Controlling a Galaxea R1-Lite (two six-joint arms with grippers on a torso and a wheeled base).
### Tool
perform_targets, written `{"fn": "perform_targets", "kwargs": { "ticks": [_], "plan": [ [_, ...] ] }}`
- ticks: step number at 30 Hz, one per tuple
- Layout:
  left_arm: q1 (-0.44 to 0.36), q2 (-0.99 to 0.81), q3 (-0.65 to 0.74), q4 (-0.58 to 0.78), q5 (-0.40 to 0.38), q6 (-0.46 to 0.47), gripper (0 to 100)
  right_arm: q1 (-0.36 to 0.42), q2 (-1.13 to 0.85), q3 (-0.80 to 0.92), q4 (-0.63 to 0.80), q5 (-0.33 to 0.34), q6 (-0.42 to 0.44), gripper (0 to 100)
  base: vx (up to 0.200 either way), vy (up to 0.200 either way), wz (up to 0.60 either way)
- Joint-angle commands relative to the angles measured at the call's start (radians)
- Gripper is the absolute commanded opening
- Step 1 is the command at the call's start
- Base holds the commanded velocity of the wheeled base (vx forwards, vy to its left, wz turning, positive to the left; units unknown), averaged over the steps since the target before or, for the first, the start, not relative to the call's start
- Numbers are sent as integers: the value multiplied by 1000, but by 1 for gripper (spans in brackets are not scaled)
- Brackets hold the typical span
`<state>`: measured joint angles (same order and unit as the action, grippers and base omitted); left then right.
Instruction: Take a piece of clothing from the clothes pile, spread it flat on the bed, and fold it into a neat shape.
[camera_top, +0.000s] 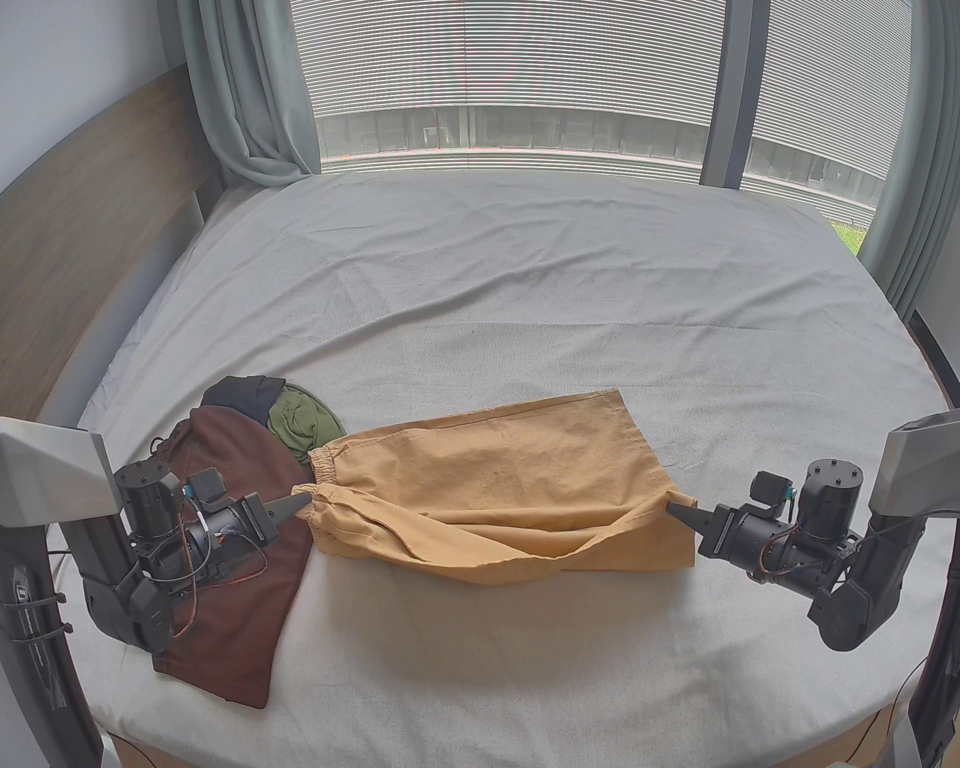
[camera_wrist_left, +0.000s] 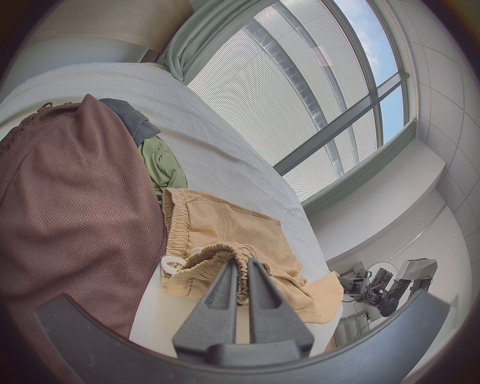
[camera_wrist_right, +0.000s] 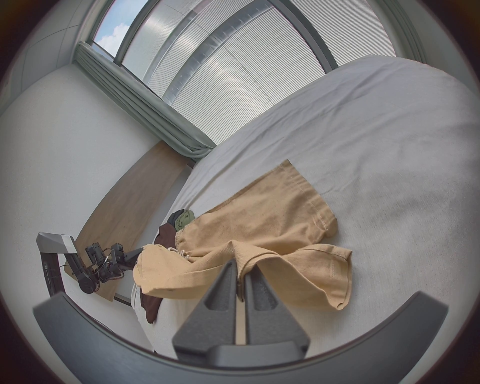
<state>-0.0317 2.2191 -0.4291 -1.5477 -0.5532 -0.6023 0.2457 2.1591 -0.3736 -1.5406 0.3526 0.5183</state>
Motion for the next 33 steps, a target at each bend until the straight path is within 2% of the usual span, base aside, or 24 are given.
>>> {"fn": "perform_targets", "kwargs": {
  "ticks": [1,16,20,30,33],
  "plan": [
    [-1,4,-7,0,10,-1,0,0,-1,-44,1,0,-1,0,0,0,0],
    [4,7,-20,0,15,-2,0,-3,-12,-93,1,-4,-3,0,0,0,0],
    [16,8,-22,0,15,-8,0,12,-45,-30,1,-40,-6,0,0,0,0],
    [24,8,-33,0,15,-28,0,73,-114,30,1,-49,-6,0,0,0,0],
    [26,10,-33,0,15,-30,0,92,-114,30,1,-70,-6,0,0,0,0]
  ]
}}
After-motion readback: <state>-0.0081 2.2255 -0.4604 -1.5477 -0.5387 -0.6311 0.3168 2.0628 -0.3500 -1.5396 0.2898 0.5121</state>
